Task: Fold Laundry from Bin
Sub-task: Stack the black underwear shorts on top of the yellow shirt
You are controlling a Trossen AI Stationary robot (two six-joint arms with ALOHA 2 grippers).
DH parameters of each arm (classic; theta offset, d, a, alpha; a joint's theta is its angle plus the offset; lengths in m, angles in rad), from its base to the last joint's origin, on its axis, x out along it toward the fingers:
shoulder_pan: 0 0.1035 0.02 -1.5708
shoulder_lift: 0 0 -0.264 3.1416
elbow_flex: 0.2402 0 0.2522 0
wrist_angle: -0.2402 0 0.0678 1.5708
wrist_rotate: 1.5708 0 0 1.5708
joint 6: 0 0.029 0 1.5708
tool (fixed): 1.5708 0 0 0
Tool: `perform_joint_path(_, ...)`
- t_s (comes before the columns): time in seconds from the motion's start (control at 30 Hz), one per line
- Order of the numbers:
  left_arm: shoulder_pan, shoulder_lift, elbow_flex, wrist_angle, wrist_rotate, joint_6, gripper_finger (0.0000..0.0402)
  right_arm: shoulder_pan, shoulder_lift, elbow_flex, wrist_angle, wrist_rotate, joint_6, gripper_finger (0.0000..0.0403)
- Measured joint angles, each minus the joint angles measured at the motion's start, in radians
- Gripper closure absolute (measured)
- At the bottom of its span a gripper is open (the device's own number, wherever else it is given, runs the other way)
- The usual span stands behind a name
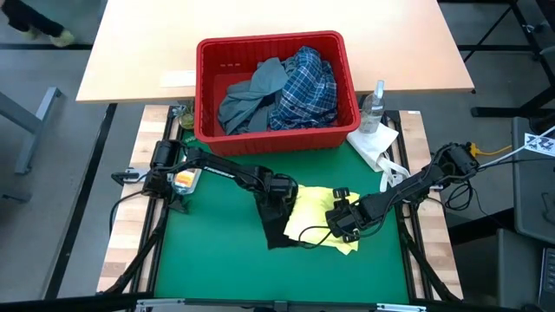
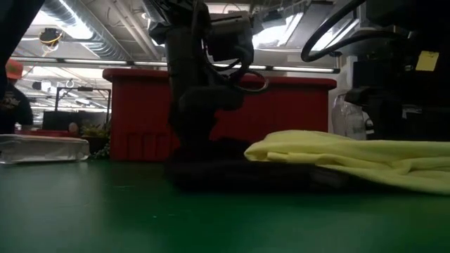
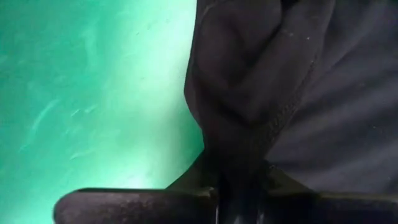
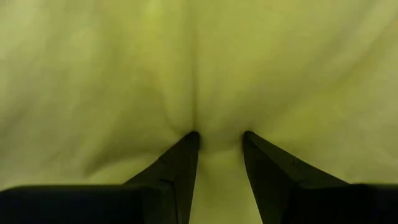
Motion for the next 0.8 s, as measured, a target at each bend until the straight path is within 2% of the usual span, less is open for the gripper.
perform_joint_path(0.27,0.011,-0.071,-0.006,-0.223,-0.086,0.001,0.0396,0.000,0.000,0.000,0.000,0.001,0.000,0.0267)
perform_joint_path(0.4,0.011,-0.127,-0.005,-0.291,-0.082,0.000,0.0397,0.000,0.002,0.023,-0.019,0.001,-0.022,0.0267)
perform_joint_path(0.8,0.010,-0.357,-0.003,-0.328,0.105,-0.067,0.0398,-0.001,0.005,0.189,-0.135,0.000,-0.153,0.0267)
